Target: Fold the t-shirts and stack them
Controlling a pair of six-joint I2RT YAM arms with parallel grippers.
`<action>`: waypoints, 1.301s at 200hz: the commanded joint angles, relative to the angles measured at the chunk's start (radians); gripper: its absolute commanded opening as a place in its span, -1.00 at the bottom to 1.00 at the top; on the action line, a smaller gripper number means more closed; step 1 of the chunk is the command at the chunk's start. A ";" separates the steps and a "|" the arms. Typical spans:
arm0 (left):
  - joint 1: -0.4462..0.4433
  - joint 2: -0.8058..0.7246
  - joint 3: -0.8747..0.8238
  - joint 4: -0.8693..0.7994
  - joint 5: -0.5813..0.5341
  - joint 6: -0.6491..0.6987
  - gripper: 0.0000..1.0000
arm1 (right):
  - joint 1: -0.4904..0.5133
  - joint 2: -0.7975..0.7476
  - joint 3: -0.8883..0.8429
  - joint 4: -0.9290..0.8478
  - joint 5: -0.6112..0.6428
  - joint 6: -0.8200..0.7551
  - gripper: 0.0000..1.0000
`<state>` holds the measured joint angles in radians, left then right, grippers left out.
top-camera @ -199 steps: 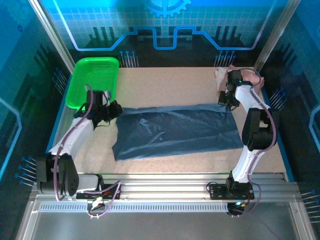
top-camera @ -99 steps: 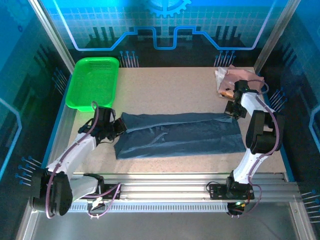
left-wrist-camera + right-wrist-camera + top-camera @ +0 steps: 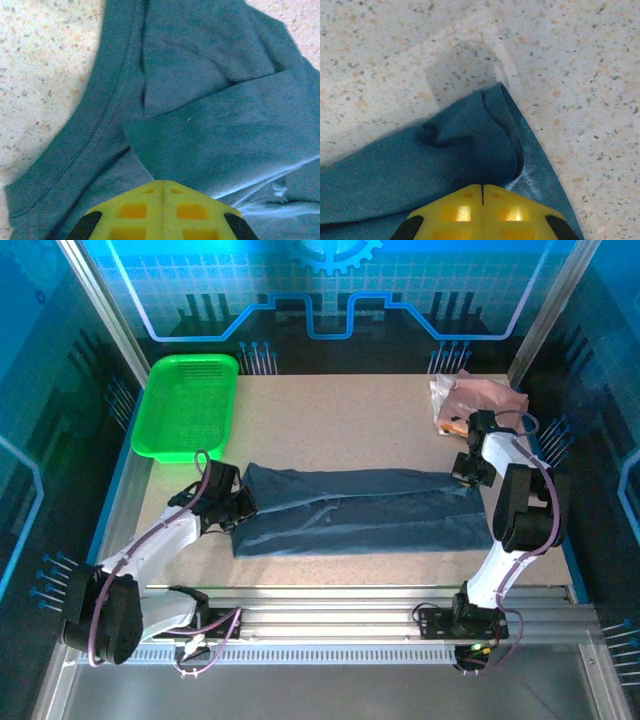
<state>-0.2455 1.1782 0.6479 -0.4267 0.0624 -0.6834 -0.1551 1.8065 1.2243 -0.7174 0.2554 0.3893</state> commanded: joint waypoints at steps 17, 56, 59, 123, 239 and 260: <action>-0.019 0.011 -0.025 -0.052 -0.051 -0.032 -1.00 | -0.023 -0.039 -0.011 -0.022 0.053 0.019 -0.89; -0.028 0.024 -0.043 -0.046 -0.058 -0.044 -1.00 | -0.024 -0.063 -0.039 -0.023 0.070 0.027 -0.88; -0.029 0.027 -0.043 -0.046 -0.059 -0.045 -1.00 | -0.024 -0.061 -0.040 -0.025 0.072 0.028 -0.88; -0.050 0.070 -0.059 -0.027 -0.067 -0.065 -0.60 | -0.038 -0.057 -0.090 -0.039 0.061 0.084 -0.20; -0.128 0.150 0.389 -0.163 -0.014 0.144 0.77 | 0.049 -0.276 -0.031 0.028 -0.465 -0.110 0.83; -0.165 0.310 0.474 -0.187 0.066 0.226 0.72 | 0.136 -0.283 -0.059 0.015 -0.545 -0.193 0.86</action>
<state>-0.3664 1.3361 1.0492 -0.5503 0.0067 -0.5961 -0.1089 1.5429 1.1782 -0.6903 -0.0929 0.3462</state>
